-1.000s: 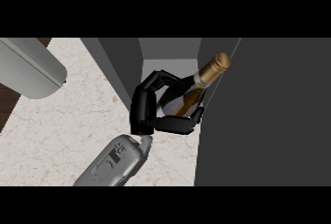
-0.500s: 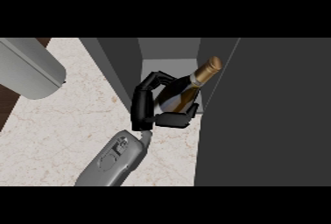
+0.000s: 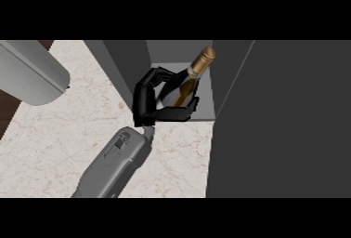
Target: Pick up the wine, place it into the cabinet and close the cabinet
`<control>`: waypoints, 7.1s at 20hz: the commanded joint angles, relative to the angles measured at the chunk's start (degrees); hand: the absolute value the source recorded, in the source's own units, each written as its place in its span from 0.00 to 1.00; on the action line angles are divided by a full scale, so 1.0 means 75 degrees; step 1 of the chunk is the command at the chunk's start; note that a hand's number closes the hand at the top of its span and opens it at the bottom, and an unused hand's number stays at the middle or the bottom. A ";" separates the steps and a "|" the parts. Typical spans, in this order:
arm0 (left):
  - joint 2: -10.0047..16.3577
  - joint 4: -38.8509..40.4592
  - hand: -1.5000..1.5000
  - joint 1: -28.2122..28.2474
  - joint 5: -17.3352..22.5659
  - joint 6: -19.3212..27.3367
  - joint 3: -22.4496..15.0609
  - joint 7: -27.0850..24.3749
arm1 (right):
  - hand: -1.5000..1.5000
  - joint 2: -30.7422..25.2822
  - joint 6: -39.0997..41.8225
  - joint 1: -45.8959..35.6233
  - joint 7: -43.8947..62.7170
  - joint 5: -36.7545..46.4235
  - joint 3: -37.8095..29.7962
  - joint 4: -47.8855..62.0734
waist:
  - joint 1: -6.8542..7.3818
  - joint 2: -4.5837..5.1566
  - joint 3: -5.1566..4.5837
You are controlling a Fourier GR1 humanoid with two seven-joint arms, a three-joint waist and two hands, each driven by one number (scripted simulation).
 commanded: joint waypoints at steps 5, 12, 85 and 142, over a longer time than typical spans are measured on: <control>0.0094 0.0965 1.00 -0.0703 0.0251 -0.0724 0.0768 0.0143 | 0.00 0.0241 -0.0316 0.0411 0.0679 -0.0111 0.0580 -0.1345 | -0.0019 -0.0004 -0.0002; -0.0022 0.1468 1.00 -0.1190 0.0428 -0.0244 0.0384 0.0401 | 0.00 -0.0184 -0.0530 -0.0375 0.1245 -0.0659 -0.0043 -0.1084 | 0.0023 -0.0017 -0.0001; 0.0143 0.7214 0.00 -0.3534 0.0513 -0.1155 0.3293 -0.3302 | 0.00 0.0282 -0.0116 -0.0301 -0.0097 -0.0156 0.0624 -0.0041 | -0.0444 0.0224 -0.0014; 0.0441 -0.3026 0.00 0.2469 0.2048 0.1852 -0.3256 -0.1520 | 0.00 0.0106 -0.0311 0.0640 -0.0082 -0.0006 0.0683 -0.0657 | 0.0166 -0.0054 0.0007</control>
